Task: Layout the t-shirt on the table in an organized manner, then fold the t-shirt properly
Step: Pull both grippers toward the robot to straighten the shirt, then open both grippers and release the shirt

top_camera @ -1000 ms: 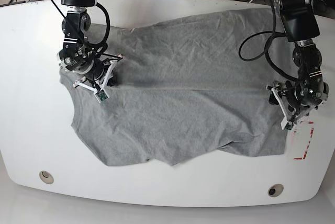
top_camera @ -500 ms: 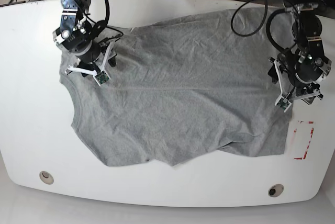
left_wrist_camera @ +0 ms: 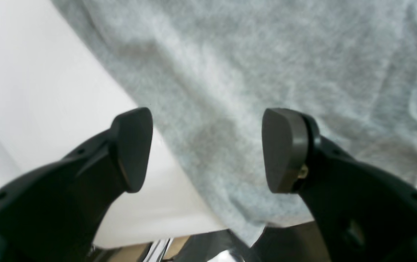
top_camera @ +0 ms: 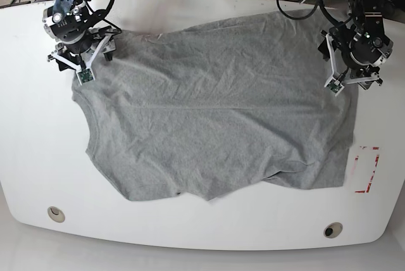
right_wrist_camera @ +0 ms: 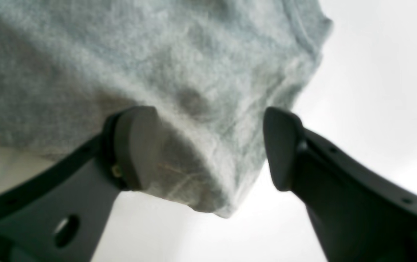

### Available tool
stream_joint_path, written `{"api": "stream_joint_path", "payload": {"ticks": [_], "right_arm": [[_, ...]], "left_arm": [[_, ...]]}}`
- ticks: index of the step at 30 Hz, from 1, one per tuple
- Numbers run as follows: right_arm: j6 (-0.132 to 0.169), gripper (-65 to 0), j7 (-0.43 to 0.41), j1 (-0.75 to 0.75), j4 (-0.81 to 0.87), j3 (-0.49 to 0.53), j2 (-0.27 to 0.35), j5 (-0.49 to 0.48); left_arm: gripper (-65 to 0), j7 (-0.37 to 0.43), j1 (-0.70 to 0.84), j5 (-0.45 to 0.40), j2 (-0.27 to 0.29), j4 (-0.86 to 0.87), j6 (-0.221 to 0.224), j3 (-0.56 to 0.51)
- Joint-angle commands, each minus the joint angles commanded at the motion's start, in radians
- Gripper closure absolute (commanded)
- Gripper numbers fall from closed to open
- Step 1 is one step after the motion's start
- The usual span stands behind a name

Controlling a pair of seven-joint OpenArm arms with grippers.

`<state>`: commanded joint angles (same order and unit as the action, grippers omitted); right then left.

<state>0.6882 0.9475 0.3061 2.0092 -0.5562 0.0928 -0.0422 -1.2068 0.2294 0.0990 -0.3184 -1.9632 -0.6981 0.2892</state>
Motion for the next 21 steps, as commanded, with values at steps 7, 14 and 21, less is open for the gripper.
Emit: {"api": "stream_joint_path", "payload": {"ticks": [7,14,21], "right_arm": [[0.002,-49.5,0.002,0.034,-0.038,-0.032,0.015,-0.003],[0.002,-49.5,0.002,0.080,-0.087,-0.044,0.020,-0.052],[0.003,-49.0,-0.006,0.078,-0.195,-0.046,0.038,-0.080]], "left_arm": [[-43.9,0.000,-0.006,-0.003,-0.002,0.000,0.000,0.002],[-43.9,0.000,-0.018,-0.002,-0.002,-0.002,0.000,0.002],[-43.9,0.002,-0.021,0.003,0.000,-0.015,0.000,0.003]]}}
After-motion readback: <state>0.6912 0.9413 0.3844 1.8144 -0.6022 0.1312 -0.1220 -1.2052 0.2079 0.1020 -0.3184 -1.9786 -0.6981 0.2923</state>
